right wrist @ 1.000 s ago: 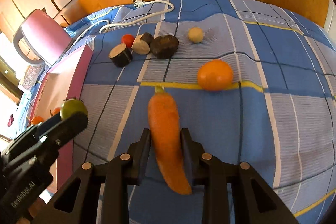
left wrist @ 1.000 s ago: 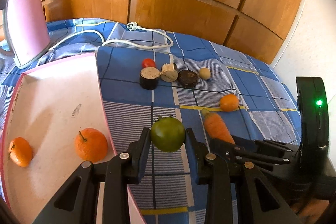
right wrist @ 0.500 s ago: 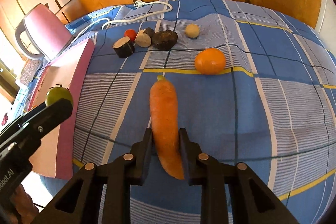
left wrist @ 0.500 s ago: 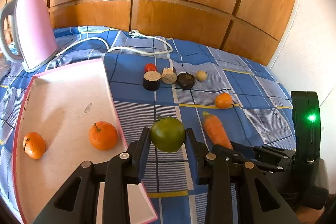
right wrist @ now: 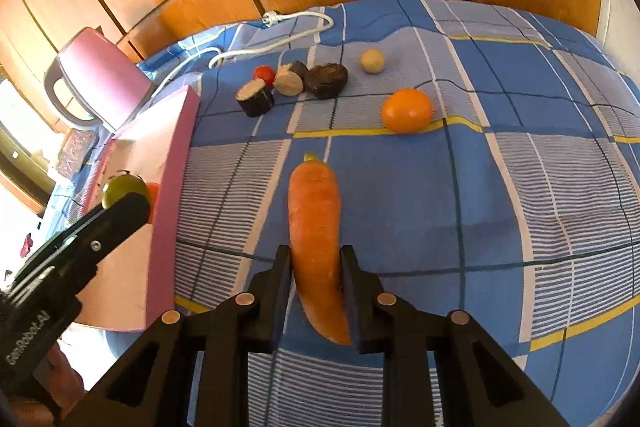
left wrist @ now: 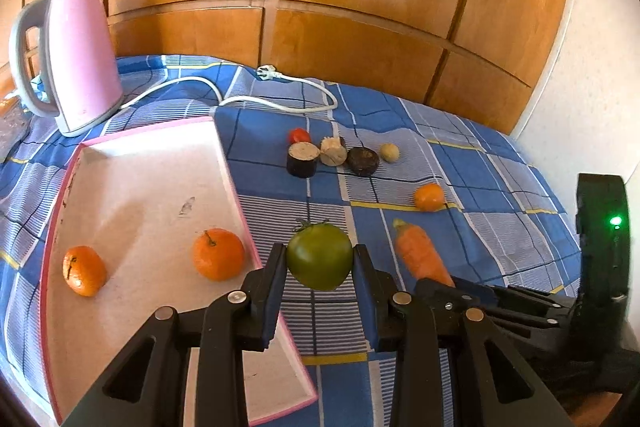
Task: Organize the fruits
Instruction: 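Carry the lime and carrot into the tray and open both grippers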
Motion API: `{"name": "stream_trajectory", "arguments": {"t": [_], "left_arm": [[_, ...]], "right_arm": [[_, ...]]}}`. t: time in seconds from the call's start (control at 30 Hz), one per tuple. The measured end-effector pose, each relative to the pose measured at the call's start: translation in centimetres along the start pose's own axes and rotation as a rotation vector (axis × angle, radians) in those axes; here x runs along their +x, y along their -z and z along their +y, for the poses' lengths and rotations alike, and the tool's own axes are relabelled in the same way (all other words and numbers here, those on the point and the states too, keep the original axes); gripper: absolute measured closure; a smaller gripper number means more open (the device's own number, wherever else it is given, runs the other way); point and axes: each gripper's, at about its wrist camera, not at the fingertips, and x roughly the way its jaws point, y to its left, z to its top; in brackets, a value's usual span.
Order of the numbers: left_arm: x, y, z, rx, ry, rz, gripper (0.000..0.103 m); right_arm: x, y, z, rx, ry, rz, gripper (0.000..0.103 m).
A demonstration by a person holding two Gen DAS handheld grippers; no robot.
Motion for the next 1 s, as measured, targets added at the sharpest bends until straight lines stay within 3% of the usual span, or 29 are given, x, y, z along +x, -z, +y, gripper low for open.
{"name": "stream_trajectory", "arguments": {"t": [0.53, 0.73, 1.0], "left_arm": [[-1.7, -0.9, 6.8, -0.136, -0.099, -0.04, 0.07], [-1.7, -0.7, 10.3, -0.206, -0.151, -0.034, 0.07], [-1.6, -0.6, 11.9, -0.222, -0.168, -0.032, 0.07]], "right_arm": [[-1.5, -2.5, 4.0, -0.051, -0.088, -0.035, 0.079], [-0.4, -3.9, 7.2, -0.064, -0.175, -0.001, 0.079], [2.2, -6.0, 12.1, -0.078, -0.253, 0.042, 0.079]]}}
